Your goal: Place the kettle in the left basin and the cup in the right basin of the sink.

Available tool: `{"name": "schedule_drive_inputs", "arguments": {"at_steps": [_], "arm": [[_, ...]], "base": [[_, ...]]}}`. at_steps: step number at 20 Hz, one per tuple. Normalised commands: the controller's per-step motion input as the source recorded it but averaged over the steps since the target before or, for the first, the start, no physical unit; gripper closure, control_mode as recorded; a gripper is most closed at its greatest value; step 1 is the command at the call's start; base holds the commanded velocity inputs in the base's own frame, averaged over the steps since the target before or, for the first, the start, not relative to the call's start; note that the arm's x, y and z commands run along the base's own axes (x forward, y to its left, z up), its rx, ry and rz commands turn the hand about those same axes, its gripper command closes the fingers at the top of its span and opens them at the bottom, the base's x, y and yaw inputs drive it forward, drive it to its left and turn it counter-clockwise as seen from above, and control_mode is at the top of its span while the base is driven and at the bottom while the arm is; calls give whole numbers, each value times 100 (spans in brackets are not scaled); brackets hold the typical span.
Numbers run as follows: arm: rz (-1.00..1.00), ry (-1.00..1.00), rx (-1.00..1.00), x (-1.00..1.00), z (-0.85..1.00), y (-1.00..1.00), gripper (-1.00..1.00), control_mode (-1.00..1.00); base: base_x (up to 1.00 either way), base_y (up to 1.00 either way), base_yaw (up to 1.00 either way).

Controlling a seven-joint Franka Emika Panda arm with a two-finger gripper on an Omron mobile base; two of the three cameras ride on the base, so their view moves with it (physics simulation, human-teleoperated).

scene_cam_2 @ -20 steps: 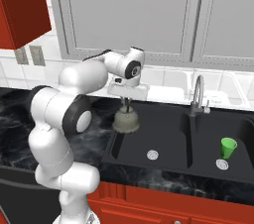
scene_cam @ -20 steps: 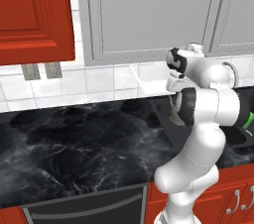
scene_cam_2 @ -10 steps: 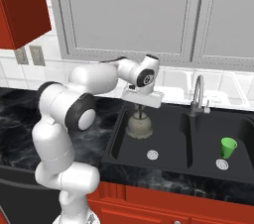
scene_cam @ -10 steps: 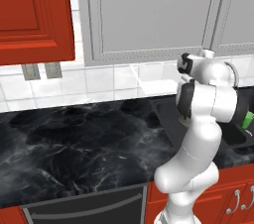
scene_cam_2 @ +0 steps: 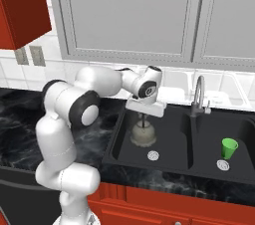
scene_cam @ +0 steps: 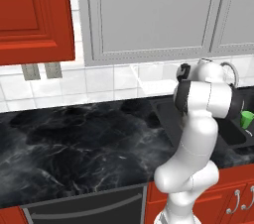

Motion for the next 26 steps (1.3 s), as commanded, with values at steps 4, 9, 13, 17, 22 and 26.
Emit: {"name": "schedule_drive_inputs", "arguments": {"at_steps": [4, 9, 13, 17, 22, 26], "arm": [[0, 0, 1, 24, -41, -28, 100, -100], [3, 0, 0, 37, -34, -40, 100, -100], [10, -1, 1, 39, -35, -46, 100, -100], [14, -1, 1, 34, -39, -40, 100, -100], [14, 0, 1, 35, -42, -36, 100, -100], [14, 0, 1, 29, -41, -35, 100, -100]], "base": [[0, 0, 0], [0, 0, 0], [0, 0, 0], [0, 0, 0], [0, 0, 0], [0, 0, 0]]}}
